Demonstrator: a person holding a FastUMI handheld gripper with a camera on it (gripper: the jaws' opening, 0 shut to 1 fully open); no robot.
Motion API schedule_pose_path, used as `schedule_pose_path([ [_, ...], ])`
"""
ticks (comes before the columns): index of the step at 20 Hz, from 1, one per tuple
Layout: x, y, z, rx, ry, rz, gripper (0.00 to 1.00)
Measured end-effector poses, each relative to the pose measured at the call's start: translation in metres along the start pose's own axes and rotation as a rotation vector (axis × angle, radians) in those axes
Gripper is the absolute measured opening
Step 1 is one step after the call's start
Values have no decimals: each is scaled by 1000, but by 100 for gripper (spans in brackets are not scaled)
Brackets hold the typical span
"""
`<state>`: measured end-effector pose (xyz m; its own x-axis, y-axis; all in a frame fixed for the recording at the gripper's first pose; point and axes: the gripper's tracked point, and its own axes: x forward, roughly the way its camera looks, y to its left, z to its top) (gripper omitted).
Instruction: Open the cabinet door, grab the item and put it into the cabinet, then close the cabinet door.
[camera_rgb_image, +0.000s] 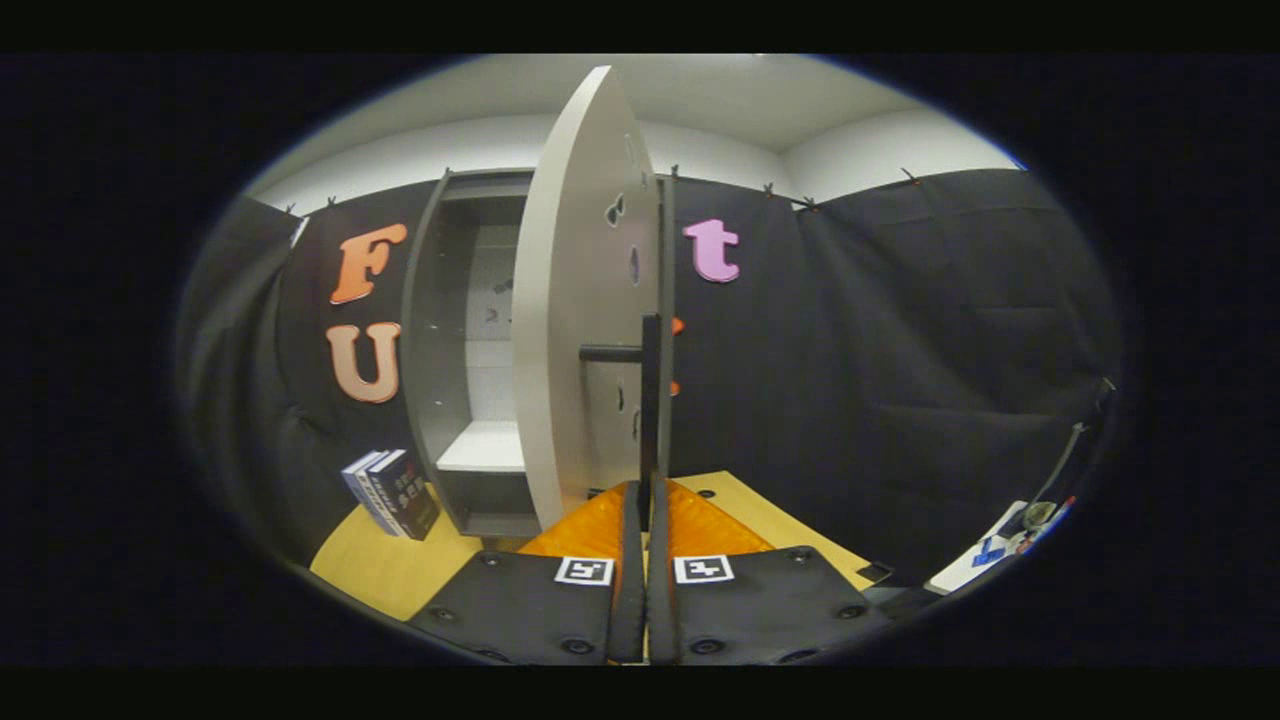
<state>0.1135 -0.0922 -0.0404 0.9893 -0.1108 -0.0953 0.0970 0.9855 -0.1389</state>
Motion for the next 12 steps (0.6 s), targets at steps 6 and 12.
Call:
schedule_pose_path([
  [6, -12, -40, 4, 30, -33, -86, 11],
  [12, -9, -17, -4, 80, -56, -37, 9],
])
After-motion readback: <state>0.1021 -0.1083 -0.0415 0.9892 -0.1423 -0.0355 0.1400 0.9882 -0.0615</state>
